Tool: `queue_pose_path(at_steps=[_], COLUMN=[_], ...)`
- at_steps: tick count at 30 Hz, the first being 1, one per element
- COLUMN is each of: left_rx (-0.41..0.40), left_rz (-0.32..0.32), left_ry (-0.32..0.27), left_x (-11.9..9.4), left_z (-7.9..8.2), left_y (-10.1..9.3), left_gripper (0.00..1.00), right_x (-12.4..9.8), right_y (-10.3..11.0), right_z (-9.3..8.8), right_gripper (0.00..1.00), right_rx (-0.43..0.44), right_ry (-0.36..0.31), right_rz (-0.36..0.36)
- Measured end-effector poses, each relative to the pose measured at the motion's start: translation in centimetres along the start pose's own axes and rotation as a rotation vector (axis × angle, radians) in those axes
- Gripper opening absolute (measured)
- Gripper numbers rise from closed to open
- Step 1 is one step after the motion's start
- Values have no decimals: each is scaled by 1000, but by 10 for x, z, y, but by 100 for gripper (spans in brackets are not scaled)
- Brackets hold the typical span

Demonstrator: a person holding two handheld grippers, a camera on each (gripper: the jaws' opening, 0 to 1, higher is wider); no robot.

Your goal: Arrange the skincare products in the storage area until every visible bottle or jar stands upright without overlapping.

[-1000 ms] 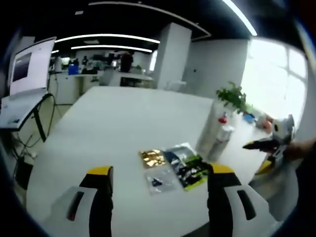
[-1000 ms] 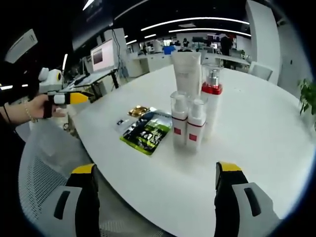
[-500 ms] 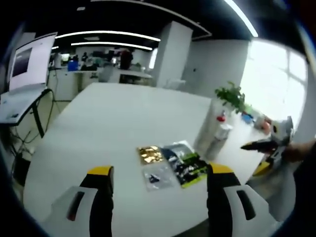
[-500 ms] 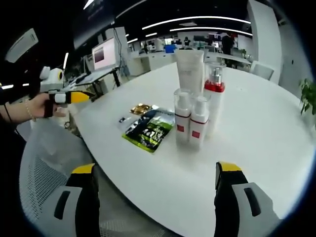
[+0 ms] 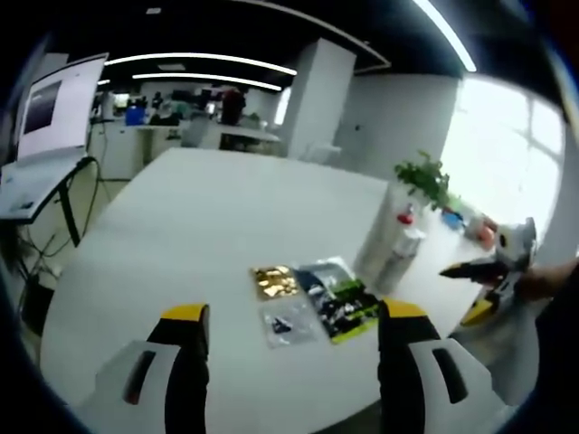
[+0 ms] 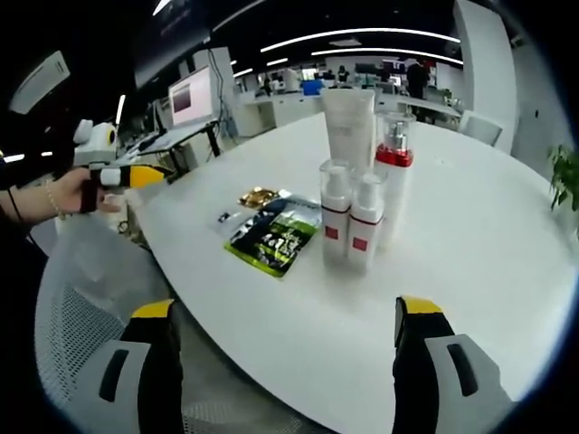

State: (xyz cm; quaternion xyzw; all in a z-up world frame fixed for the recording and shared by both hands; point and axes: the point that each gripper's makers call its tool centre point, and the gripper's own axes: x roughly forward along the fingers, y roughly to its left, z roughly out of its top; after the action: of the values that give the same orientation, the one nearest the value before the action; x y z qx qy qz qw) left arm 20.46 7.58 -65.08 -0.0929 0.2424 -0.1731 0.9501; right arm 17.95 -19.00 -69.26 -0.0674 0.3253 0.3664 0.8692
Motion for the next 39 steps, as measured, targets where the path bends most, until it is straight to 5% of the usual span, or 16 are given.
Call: queue_pose_path(at_steps=[39], left_rx=[-9], left_rz=[11], left_ry=[26], left_x=[7], left_z=[0], left_y=[2], left_gripper=[66], right_x=[4], right_y=[-4], right_z=[1], right_gripper=[98], right_rx=[16], right_ry=[6], right_rz=[9])
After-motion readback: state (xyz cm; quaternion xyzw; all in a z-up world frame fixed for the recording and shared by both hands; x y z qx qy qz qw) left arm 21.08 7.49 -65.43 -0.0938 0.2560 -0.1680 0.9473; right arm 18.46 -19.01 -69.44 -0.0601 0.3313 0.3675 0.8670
